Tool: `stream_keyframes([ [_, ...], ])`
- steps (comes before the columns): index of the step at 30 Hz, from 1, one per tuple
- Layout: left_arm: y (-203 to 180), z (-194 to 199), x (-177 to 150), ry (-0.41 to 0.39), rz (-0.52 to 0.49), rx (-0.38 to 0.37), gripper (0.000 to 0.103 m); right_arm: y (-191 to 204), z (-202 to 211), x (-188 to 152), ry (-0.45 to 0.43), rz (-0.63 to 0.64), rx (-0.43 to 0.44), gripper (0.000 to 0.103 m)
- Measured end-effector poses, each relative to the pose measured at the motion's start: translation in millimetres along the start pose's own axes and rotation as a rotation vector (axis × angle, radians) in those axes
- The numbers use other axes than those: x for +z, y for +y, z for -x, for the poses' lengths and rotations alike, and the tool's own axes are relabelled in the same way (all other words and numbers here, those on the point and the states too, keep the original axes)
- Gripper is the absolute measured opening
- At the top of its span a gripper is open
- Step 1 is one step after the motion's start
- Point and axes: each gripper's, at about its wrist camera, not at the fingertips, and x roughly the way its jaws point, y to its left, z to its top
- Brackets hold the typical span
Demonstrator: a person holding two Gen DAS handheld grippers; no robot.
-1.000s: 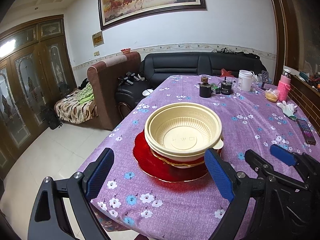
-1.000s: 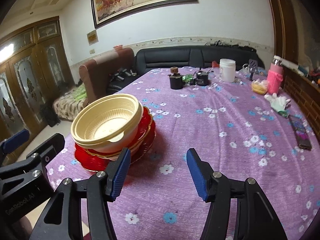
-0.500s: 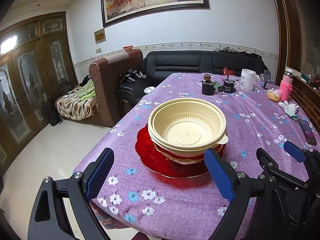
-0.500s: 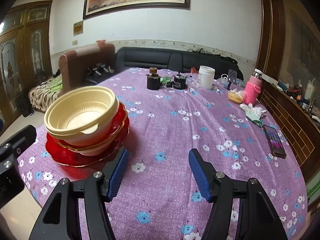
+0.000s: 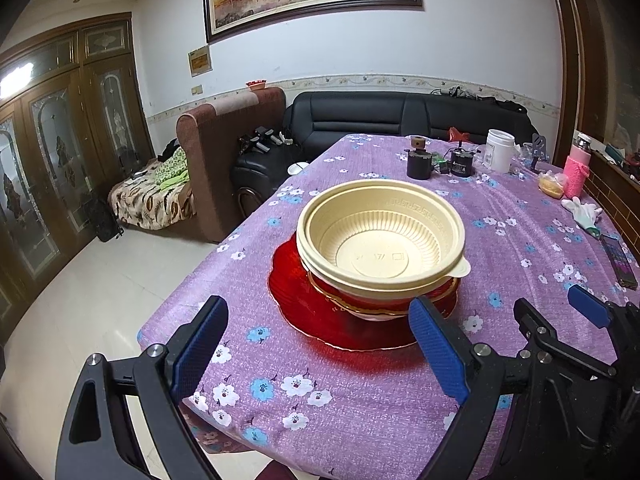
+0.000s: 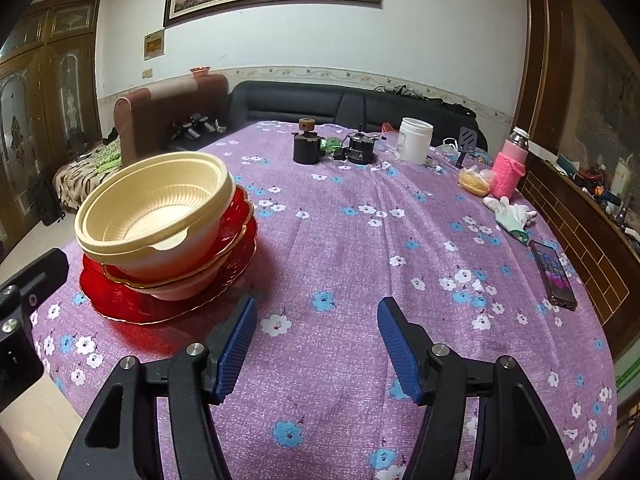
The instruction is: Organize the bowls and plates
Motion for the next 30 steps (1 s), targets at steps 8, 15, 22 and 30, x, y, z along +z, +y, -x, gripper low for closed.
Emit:
stream_keyframes([
  [8, 6, -11, -3, 0.023, 0.012, -0.001, 0.092, 3, -2, -1, -0.002, -0.014, 0.020, 0.067],
  [15, 12, -17, -5, 0.034, 0.023, -0.006, 0.092, 9, -4, -1, 0.005, -0.008, 0.029, 0.067],
  [22, 14, -21, -6, 0.042, 0.031, -0.010, 0.092, 15, -5, -1, 0.009, 0.003, 0.040, 0.067],
  [30, 17, -19, -6, 0.028, 0.039, -0.004, 0.092, 20, -4, -1, 0.009, 0.013, 0.045, 0.068],
])
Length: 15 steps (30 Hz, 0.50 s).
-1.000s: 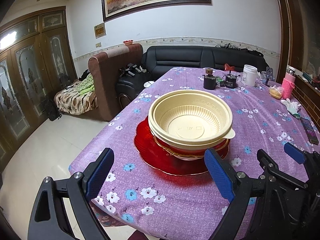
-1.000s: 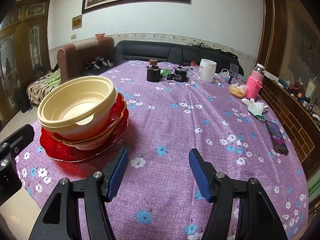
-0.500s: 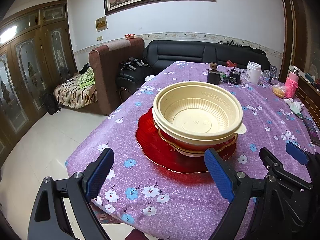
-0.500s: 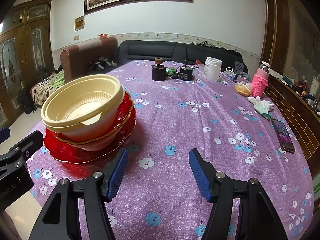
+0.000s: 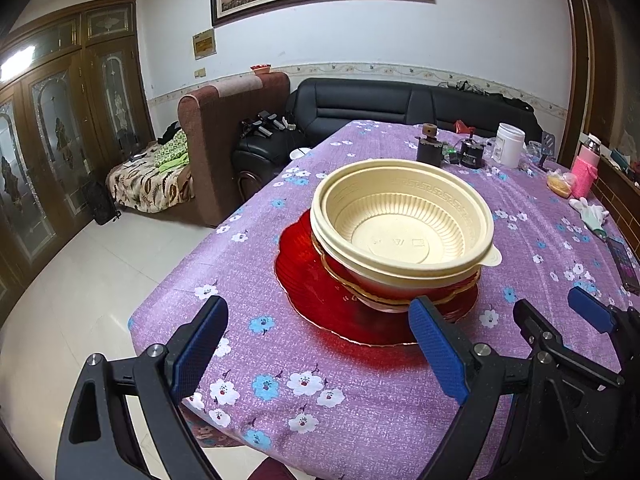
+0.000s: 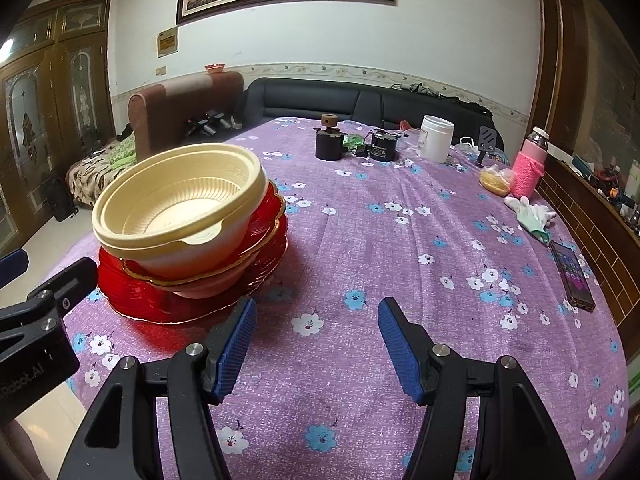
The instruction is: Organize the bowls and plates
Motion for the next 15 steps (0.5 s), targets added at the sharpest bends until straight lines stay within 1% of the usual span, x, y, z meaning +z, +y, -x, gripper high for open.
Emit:
stream_keyframes([
  [1, 2, 3, -1, -0.022, 0.008, 0.013, 0.092, 0, 0, 0, -0.002, 0.000, 0.002, 0.068],
  [3, 5, 16, -1, -0.103, 0.025, 0.063, 0.092, 1, 1, 0, -0.007, 0.003, 0.005, 0.068],
  [4, 6, 22, -2, -0.141, 0.032, 0.084, 0.100, 2, 2, 1, -0.010, 0.005, 0.006, 0.068],
  [5, 8, 30, -1, -0.185, 0.046, 0.105, 0.103, 3, 2, 1, -0.014, 0.008, 0.008, 0.068],
  [7, 13, 39, -1, -0.231, 0.069, 0.107, 0.103, 5, 4, 1, -0.017, 0.012, 0.014, 0.068],
  [9, 17, 42, -2, -0.256, 0.086, 0.085, 0.103, 8, 5, 1, -0.021, 0.021, 0.022, 0.068],
  [11, 18, 37, 1, -0.236, 0.083, 0.079, 0.103, 11, 6, 1, -0.026, 0.032, 0.031, 0.068],
  [13, 18, 25, 4, -0.173, 0.079, 0.049, 0.103, 14, 6, 0, -0.031, 0.044, 0.040, 0.068],
  [15, 22, 14, 4, -0.110, 0.100, 0.024, 0.103, 15, 7, 0, -0.034, 0.053, 0.045, 0.068],
])
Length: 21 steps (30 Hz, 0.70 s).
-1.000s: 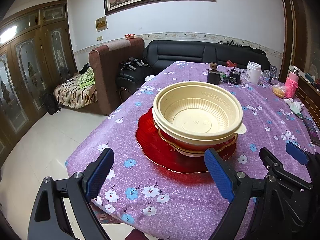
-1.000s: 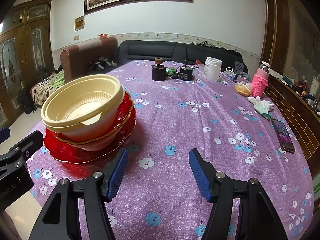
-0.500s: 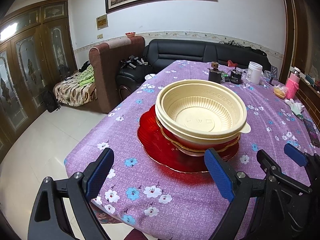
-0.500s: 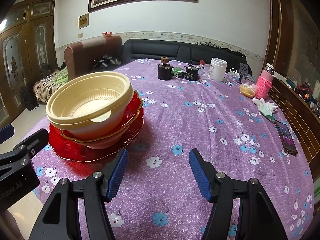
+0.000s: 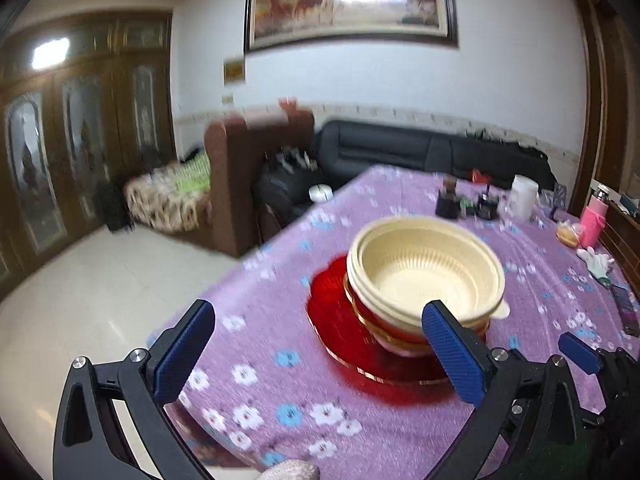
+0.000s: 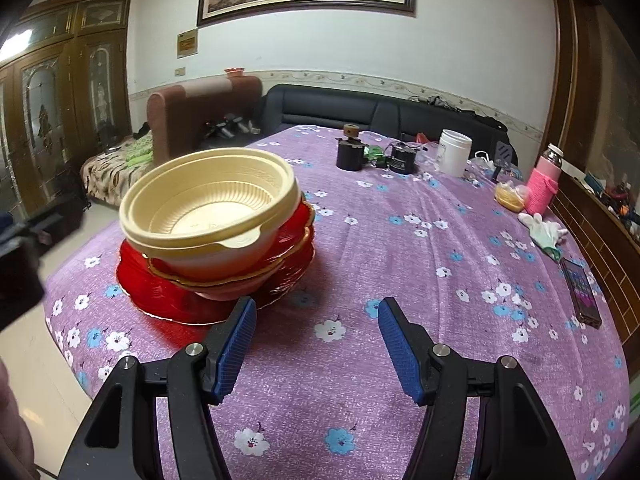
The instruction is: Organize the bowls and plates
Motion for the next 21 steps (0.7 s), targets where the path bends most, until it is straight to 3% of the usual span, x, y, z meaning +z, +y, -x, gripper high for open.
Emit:
stream_keyframes([
  [5, -2, -12, -7, 0.065, -0.005, 0.014, 0.103, 0, -3, -2, -0.001, 0.010, 0.008, 0.068],
  [21, 1, -21, -14, 0.124, 0.009, -0.003, 0.103, 8, -8, -7, 0.016, 0.031, 0.028, 0.068],
])
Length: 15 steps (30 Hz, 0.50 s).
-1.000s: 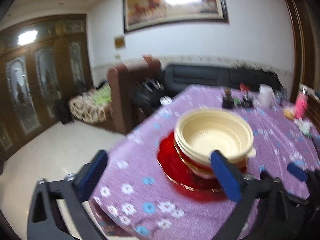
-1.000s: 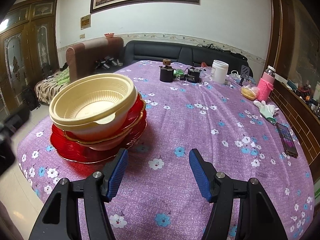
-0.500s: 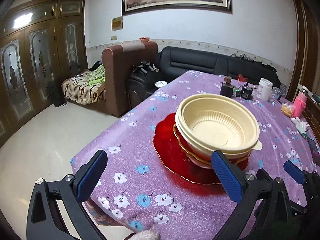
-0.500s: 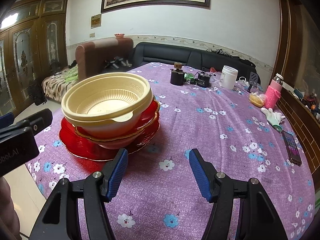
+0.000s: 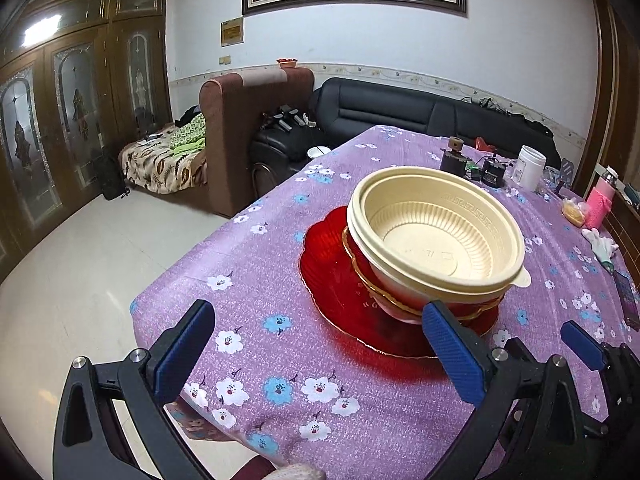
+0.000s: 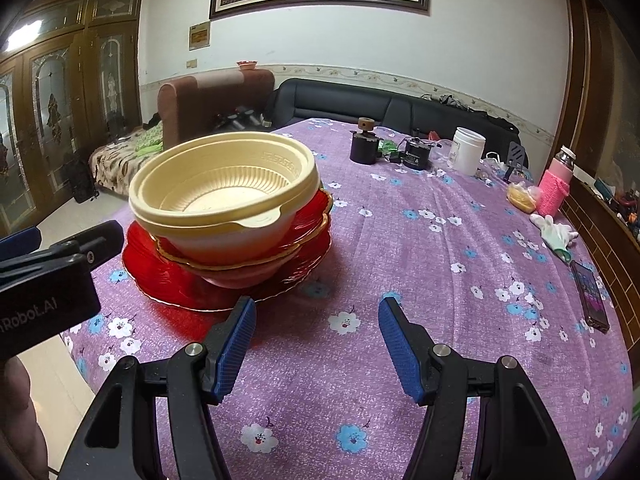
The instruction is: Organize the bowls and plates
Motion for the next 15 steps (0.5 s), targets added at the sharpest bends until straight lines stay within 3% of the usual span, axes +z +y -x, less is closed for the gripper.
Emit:
stream_keyframes([
  [15, -2.8, -4.9, -0.7, 0.031, -0.005, -0.015, 0.103, 1.4, -1.7, -2.0, 0.010, -0.005, 0.008, 0.068],
])
